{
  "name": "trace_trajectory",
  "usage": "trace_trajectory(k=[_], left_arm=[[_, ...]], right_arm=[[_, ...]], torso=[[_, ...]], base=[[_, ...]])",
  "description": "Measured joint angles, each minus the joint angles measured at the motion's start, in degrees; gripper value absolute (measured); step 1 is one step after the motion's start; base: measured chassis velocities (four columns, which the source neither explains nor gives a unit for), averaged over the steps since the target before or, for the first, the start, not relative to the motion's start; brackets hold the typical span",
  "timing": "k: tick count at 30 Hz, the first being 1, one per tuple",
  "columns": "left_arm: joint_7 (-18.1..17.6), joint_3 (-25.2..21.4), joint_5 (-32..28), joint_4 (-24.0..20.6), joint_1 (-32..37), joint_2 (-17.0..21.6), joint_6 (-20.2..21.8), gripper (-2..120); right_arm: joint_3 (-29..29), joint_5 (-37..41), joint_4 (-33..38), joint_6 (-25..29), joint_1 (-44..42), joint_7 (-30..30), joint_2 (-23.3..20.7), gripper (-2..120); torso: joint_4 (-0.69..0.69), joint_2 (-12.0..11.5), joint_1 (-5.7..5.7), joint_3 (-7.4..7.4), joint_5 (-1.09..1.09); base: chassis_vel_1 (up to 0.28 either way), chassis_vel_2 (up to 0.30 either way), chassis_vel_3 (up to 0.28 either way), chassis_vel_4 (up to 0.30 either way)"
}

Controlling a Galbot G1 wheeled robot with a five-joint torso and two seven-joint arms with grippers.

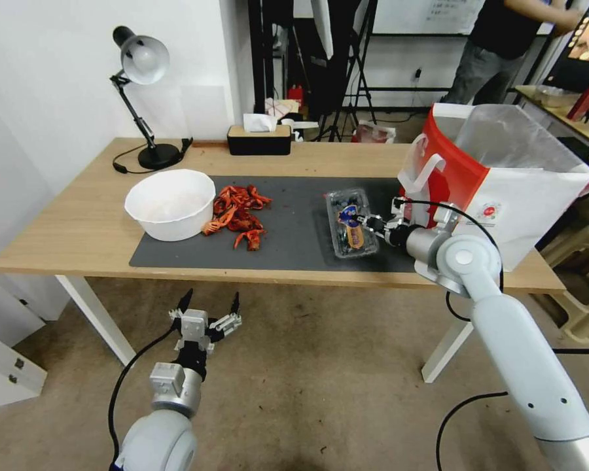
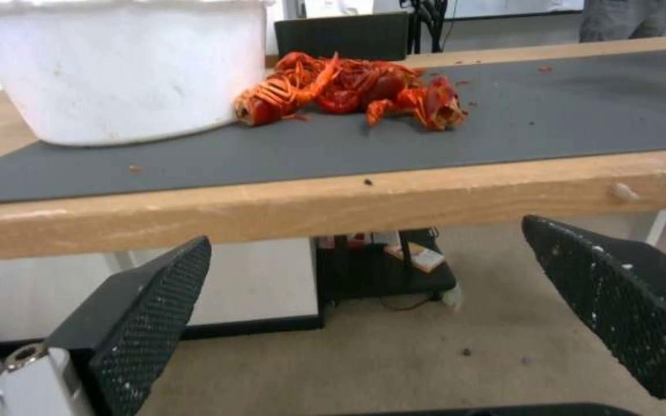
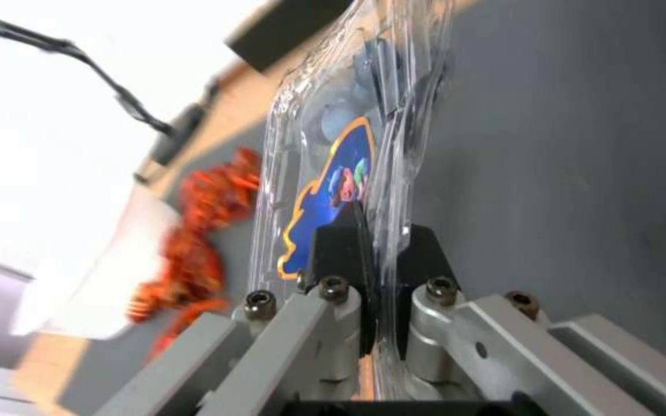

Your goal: Close the takeout container lid, then place the container into the takeout bag.

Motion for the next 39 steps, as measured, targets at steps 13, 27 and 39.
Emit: trace_trajectory(k=[13, 27, 39], left_arm=[[1.2, -0.4, 0.4, 0.2, 1.1, -1.1, -1.0, 100], [1.8, -0.9, 0.0, 0.4, 1.5, -1.3, -1.9, 100], [2.0, -1.0, -1.0, 0.1, 1.3, -1.2, -1.7, 100]], right_arm=[[-1.1, -24.4, 8.0, 23.3, 3.1, -12.2, -4.5, 0], [2.4, -45.2, 4.4, 28.6, 9.3, 7.3, -10.4, 0], [3.4, -39.4, 7.2, 19.0, 7.6, 18.3, -11.2, 1]], torso=[[0.0, 0.0, 0.0, 0.0, -0.01], [-0.02, 0.0, 0.0, 0.0, 0.0], [0.0, 0.0, 0.01, 0.0, 0.0]], base=[[0.0, 0.0, 0.0, 0.0], [0.0, 0.0, 0.0, 0.0], [0.0, 0.0, 0.0, 0.0]])
